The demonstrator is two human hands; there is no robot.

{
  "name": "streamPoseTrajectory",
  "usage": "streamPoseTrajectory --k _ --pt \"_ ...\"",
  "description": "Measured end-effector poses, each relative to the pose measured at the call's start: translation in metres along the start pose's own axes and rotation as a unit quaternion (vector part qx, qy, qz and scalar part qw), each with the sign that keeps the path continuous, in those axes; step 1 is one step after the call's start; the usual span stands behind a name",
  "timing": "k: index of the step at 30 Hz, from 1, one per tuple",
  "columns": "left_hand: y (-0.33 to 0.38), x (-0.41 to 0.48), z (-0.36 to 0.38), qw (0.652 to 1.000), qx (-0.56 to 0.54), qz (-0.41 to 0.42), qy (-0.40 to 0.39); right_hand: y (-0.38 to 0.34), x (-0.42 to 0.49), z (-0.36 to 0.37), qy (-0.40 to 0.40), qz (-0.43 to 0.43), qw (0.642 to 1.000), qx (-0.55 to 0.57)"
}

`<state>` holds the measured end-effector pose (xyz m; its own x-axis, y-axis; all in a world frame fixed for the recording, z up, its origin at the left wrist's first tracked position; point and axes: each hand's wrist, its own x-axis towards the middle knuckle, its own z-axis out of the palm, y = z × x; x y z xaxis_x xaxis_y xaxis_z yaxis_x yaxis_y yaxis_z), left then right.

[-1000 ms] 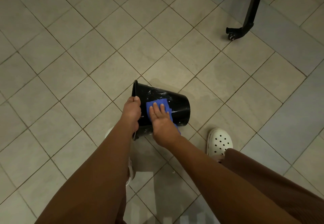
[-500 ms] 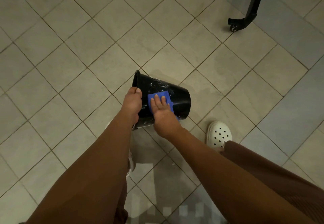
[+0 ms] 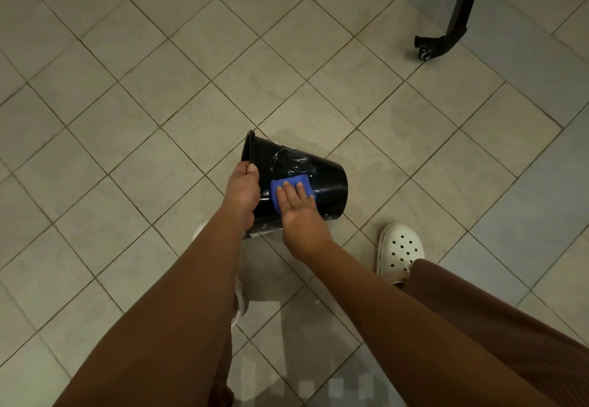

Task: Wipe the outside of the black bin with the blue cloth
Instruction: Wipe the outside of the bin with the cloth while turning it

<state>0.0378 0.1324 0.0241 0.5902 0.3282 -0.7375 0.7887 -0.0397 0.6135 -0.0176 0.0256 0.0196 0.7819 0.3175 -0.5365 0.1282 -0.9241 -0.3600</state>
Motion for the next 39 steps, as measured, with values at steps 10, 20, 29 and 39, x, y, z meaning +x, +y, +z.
streamPoseTrajectory --k 10,20,29,39 --pt "0.001 -0.001 0.001 1.000 0.009 0.005 -0.001 0.001 0.001 -0.004 -0.004 0.014 1.000 0.025" --pt "0.002 -0.002 0.003 1.000 0.003 0.001 -0.013 0.002 0.000 -0.006 -0.013 0.049 0.999 0.017" --pt "0.003 -0.006 0.004 1.000 0.006 -0.001 -0.021 0.013 0.007 -0.012 -0.006 0.069 0.997 0.028" --pt "0.005 -0.008 0.005 1.000 0.007 -0.001 -0.026 0.012 0.010 -0.010 -0.006 0.041 0.999 0.015"
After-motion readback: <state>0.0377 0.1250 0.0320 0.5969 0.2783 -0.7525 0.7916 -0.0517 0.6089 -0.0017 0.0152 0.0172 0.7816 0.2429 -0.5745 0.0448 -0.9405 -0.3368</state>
